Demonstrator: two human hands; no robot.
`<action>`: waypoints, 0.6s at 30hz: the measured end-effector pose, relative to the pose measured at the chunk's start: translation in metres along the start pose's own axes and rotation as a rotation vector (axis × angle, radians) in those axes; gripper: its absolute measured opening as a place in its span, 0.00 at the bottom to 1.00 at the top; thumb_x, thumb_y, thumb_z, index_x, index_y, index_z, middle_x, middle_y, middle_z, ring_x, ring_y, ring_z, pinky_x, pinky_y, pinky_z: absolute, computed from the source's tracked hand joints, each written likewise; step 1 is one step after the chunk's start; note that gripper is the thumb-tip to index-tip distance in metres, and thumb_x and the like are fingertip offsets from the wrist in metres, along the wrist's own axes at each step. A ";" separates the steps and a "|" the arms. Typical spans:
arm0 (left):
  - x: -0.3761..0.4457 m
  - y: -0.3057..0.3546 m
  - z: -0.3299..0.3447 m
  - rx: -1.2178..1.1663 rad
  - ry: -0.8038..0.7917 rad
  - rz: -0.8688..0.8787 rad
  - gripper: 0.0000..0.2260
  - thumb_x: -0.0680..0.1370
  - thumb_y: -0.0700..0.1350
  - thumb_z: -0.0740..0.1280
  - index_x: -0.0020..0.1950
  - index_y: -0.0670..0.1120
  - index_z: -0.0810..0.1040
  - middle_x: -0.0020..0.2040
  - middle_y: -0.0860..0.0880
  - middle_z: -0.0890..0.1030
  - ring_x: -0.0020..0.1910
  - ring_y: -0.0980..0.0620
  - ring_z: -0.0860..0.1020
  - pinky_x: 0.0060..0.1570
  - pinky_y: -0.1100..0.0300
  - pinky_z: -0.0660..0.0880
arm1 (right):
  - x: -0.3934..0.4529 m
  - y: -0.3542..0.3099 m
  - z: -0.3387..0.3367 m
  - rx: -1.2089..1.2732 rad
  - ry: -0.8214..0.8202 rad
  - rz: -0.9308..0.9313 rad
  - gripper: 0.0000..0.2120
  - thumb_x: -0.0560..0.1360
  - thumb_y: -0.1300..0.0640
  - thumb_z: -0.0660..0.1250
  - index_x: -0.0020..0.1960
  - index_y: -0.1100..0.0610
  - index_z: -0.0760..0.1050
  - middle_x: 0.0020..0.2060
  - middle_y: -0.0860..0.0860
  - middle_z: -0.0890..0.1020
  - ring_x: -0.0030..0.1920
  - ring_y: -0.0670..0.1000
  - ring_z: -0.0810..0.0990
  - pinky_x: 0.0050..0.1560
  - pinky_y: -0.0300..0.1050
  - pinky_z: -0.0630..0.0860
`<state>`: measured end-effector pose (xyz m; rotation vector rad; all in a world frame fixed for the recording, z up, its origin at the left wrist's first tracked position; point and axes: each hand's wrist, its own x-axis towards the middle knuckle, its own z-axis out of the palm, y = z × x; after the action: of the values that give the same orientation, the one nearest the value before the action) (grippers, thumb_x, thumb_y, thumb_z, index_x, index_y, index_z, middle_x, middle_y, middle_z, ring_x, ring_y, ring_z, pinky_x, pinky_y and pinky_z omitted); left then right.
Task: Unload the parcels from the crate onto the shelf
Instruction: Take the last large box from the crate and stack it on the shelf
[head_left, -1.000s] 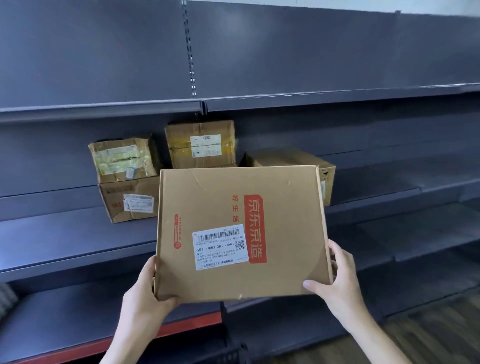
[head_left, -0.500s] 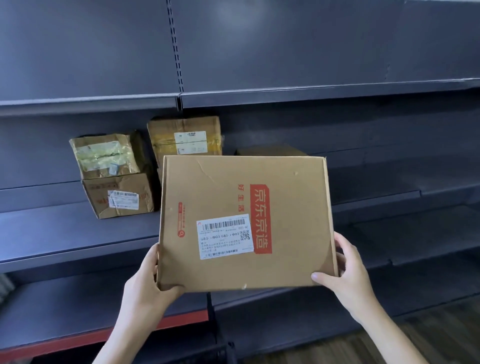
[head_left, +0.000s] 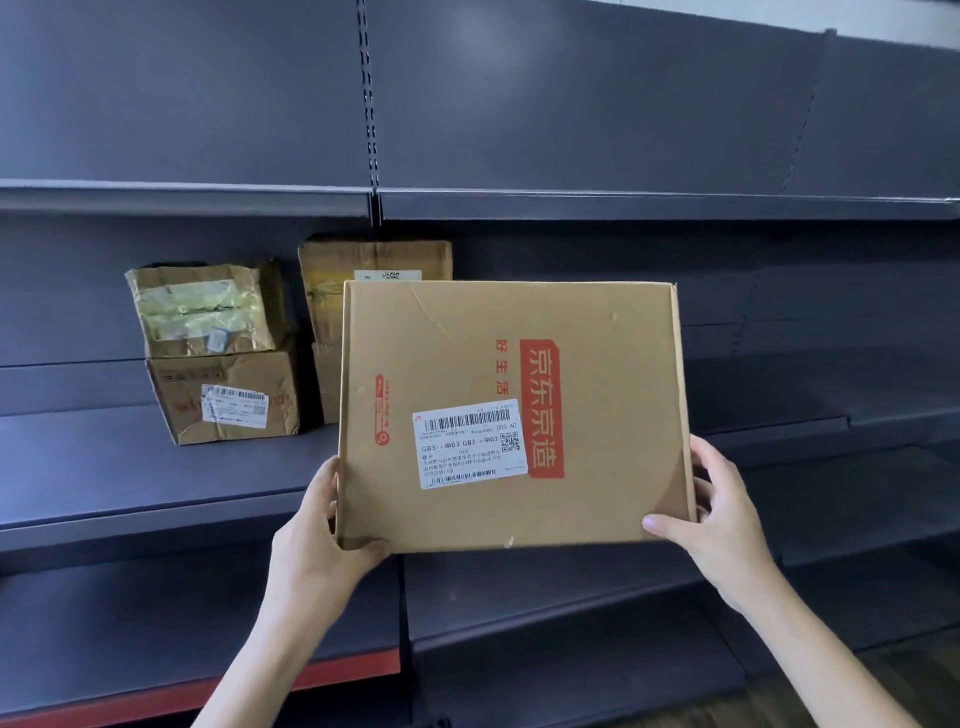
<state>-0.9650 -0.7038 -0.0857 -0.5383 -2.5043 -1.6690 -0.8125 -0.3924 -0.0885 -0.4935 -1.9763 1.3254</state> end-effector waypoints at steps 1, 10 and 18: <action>0.004 -0.001 0.001 -0.005 0.001 0.005 0.42 0.64 0.37 0.77 0.72 0.57 0.62 0.58 0.53 0.77 0.56 0.51 0.75 0.50 0.59 0.68 | 0.003 0.000 0.001 -0.004 0.002 0.002 0.42 0.61 0.71 0.75 0.66 0.41 0.65 0.63 0.42 0.68 0.61 0.49 0.72 0.60 0.59 0.73; 0.014 -0.030 0.002 -0.066 0.029 -0.025 0.43 0.62 0.34 0.78 0.69 0.61 0.65 0.54 0.59 0.75 0.53 0.56 0.74 0.45 0.64 0.69 | 0.010 0.018 0.023 -0.037 -0.026 0.004 0.43 0.61 0.69 0.76 0.69 0.45 0.63 0.61 0.38 0.68 0.62 0.48 0.71 0.61 0.57 0.72; 0.005 -0.025 0.015 -0.026 0.132 -0.045 0.43 0.59 0.31 0.78 0.66 0.61 0.68 0.57 0.53 0.79 0.54 0.51 0.76 0.50 0.54 0.74 | 0.037 0.028 0.020 -0.052 -0.123 -0.038 0.43 0.61 0.66 0.76 0.71 0.48 0.61 0.62 0.41 0.67 0.63 0.46 0.68 0.65 0.52 0.69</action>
<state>-0.9766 -0.6977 -0.1121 -0.3636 -2.4220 -1.6949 -0.8539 -0.3700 -0.1057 -0.4052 -2.1150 1.3115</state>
